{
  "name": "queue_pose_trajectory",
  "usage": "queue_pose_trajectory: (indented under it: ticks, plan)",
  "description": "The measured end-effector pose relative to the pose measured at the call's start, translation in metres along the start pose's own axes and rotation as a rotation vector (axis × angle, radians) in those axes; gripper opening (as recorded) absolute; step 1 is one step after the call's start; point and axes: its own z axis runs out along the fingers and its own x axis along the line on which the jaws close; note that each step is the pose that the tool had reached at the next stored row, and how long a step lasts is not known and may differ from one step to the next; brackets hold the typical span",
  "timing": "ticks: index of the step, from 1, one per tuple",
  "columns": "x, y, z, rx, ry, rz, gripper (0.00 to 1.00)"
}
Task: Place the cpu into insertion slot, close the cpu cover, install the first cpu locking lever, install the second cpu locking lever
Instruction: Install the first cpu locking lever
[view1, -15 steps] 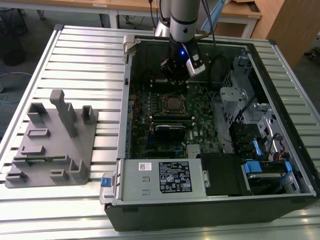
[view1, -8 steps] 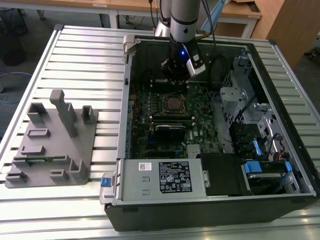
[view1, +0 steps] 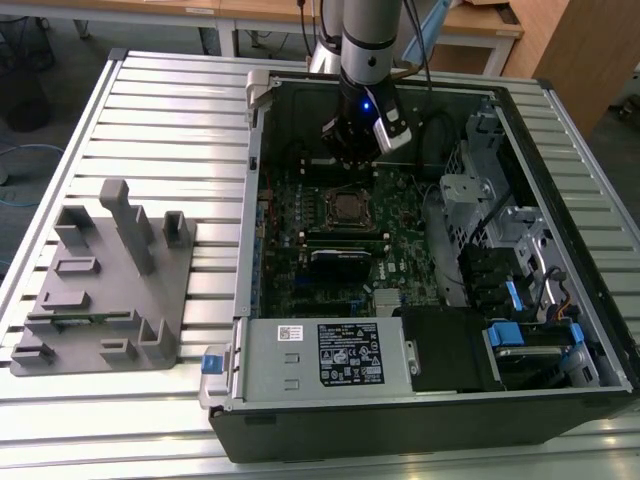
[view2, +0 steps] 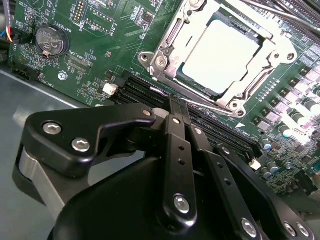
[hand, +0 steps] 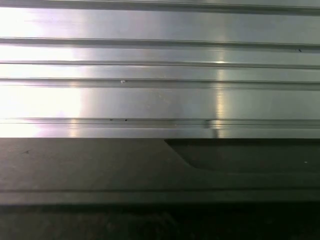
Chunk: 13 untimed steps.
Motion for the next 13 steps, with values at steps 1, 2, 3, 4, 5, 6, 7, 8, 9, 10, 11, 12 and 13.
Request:
queue_pose_trajectory:
  ticks: [1,2,3,4,5,6,7,8,9,10,11,12,13]
  plan:
    - [0.0000,0.0000,0.0003,-0.0001,-0.0001,0.000,0.11]
    - [0.0000,0.0000,0.0006,-0.0002,-0.0002,0.000,0.11]
    - [0.0000,-0.0001,0.0009,-0.0002,-0.0001,0.000,0.11]
    - [-0.0001,-0.0001,0.0013,-0.0001,0.0000,0.000,0.11]
    - [-0.0003,-0.0001,0.0017,0.0000,0.0000,0.000,0.11]
    - [-0.0004,-0.0001,0.0022,0.0003,0.0000,0.000,0.11]
    - [-0.0009,-0.0002,0.0026,0.0006,0.0000,0.000,0.11]
    - [-0.0015,-0.0002,0.0030,0.0007,-0.0001,0.000,0.11]
    - [-0.0021,-0.0002,0.0033,0.0007,-0.0001,0.000,0.11]
    - [-0.0025,-0.0002,0.0036,0.0007,0.0000,0.000,0.11]
    - [-0.0029,-0.0002,0.0039,0.0007,-0.0001,0.000,0.11]
    - [-0.0032,-0.0002,0.0042,0.0006,-0.0001,0.000,0.11]
    - [-0.0033,-0.0001,0.0046,0.0006,-0.0002,0.000,0.11]
